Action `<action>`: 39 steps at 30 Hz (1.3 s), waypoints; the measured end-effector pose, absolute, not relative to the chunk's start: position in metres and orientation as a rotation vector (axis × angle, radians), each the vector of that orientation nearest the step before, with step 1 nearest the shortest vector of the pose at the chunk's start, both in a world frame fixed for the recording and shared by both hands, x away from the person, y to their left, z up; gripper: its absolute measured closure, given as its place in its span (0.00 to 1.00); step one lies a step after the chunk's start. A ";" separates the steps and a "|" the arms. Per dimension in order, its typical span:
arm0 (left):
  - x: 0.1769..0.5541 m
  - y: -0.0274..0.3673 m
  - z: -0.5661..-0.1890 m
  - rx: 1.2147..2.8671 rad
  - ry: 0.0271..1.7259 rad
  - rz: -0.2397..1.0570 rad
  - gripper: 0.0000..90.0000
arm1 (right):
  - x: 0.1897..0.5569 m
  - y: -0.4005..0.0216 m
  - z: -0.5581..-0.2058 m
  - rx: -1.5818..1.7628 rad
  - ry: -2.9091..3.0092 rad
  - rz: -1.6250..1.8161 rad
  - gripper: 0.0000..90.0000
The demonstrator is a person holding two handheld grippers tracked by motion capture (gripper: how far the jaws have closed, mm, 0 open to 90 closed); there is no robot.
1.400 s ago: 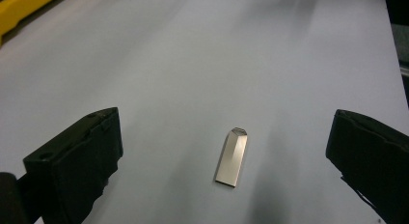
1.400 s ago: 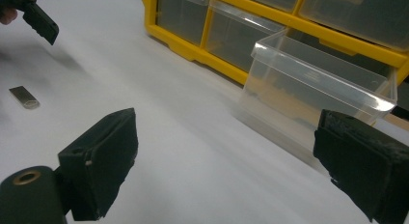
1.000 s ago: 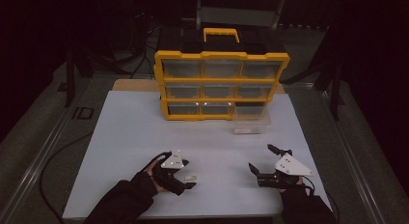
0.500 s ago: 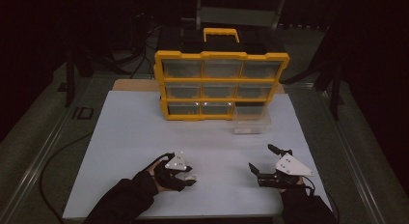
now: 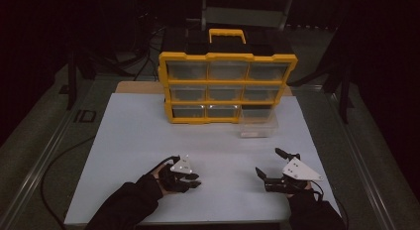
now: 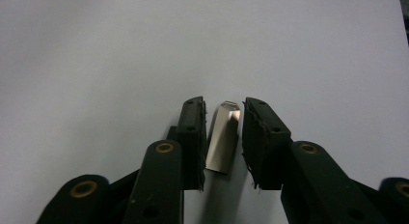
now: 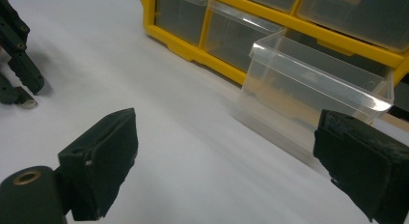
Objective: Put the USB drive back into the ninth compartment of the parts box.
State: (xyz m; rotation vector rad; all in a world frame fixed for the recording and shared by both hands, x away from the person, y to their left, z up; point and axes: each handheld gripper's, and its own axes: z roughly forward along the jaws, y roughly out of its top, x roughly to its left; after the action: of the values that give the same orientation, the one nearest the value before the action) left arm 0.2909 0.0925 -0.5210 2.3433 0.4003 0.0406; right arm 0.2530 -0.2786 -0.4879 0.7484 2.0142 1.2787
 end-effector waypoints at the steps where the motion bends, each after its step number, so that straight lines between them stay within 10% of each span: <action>1: 0.291 0.092 -0.521 2.347 0.403 0.043 0.80 | 0.253 -0.278 -0.488 0.751 2.014 1.279 0.09; 39: 0.309 0.081 -0.476 2.344 0.383 0.081 0.88 | 0.252 -0.278 -0.487 0.755 2.008 1.288 0.09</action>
State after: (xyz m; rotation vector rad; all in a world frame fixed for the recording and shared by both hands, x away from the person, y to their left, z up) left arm 0.3087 0.0809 -0.4762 2.3441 0.3826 0.0811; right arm 0.2523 -0.2782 -0.4869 0.7550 2.0078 1.2884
